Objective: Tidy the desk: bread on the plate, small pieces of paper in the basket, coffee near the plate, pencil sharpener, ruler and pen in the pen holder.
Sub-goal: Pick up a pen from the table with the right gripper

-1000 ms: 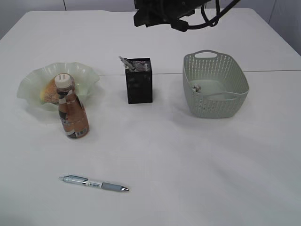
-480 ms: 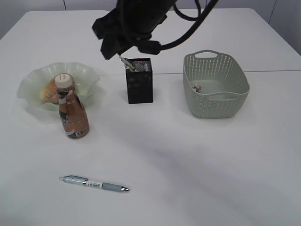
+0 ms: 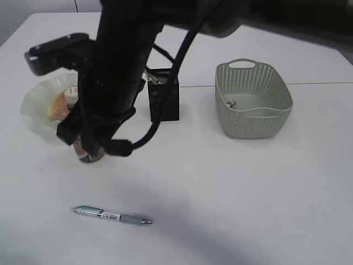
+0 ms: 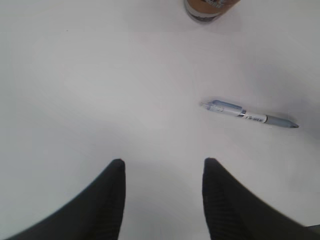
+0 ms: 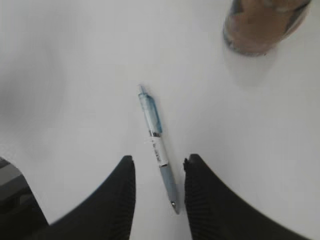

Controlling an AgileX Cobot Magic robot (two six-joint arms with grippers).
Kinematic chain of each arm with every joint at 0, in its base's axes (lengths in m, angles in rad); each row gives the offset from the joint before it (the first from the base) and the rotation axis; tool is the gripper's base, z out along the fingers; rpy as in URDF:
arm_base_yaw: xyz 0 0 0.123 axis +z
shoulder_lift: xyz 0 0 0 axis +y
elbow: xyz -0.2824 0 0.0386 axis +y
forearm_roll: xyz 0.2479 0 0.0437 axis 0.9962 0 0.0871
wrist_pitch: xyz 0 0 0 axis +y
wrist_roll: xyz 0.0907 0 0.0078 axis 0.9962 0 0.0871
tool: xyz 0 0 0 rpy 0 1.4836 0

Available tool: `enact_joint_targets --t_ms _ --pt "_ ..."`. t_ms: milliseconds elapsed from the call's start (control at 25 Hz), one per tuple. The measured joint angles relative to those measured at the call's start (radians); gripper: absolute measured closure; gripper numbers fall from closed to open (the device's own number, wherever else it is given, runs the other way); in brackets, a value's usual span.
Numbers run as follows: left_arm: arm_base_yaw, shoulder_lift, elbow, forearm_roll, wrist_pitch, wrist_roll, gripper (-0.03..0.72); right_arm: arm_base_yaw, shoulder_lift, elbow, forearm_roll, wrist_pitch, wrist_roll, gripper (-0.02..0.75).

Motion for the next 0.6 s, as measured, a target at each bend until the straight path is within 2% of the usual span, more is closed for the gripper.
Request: enact_joint_targets --t_ms 240,600 --pt "0.000 0.000 0.000 0.050 0.004 0.000 0.318 0.069 0.089 0.000 -0.015 0.017 0.008 0.464" --pt "0.000 0.000 0.000 0.058 0.010 0.000 0.318 0.077 0.163 0.000 -0.048 0.022 0.010 0.457"
